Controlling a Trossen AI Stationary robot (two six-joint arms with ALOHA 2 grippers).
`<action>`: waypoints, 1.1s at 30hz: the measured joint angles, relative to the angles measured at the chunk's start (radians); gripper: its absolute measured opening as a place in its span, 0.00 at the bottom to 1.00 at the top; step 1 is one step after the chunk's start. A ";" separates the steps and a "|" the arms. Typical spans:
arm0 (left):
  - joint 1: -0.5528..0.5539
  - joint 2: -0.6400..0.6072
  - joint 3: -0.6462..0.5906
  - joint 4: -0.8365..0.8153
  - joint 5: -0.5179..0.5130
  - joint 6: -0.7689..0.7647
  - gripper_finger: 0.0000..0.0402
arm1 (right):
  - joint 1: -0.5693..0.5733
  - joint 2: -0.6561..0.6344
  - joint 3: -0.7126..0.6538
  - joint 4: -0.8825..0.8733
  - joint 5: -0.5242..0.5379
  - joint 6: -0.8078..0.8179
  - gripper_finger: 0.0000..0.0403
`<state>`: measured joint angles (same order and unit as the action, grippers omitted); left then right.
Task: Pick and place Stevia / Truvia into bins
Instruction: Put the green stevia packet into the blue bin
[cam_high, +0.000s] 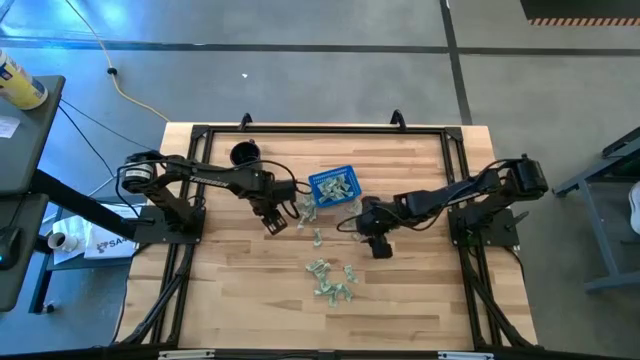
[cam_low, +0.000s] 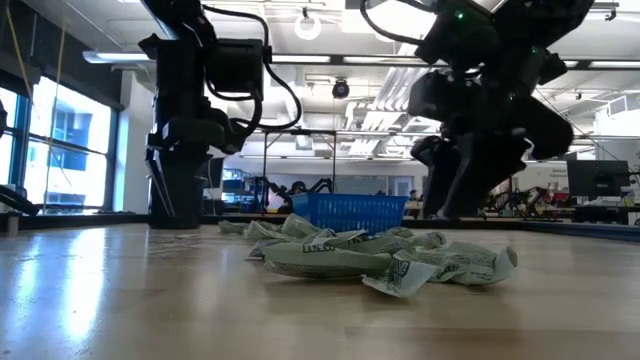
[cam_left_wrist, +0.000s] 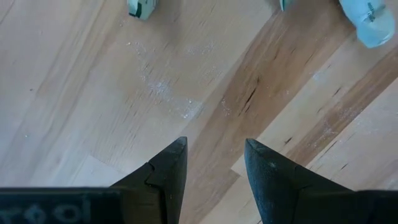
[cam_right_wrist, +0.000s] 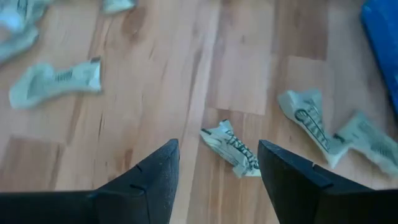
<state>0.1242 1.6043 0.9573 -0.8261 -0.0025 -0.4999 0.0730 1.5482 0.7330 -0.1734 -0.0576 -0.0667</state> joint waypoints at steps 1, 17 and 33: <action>0.000 0.000 0.000 0.000 0.000 0.001 0.48 | 0.002 0.003 0.000 -0.001 -0.001 -0.032 0.52; 0.000 0.001 0.000 0.013 0.004 -0.032 0.48 | -0.021 0.113 0.002 0.040 -0.014 -0.175 0.50; 0.000 0.001 0.000 0.014 0.022 -0.032 0.48 | -0.020 0.095 0.101 -0.118 0.036 0.199 0.04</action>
<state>0.1242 1.6051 0.9573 -0.8119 0.0196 -0.5323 0.0527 1.6428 0.8336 -0.2912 -0.0214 0.1323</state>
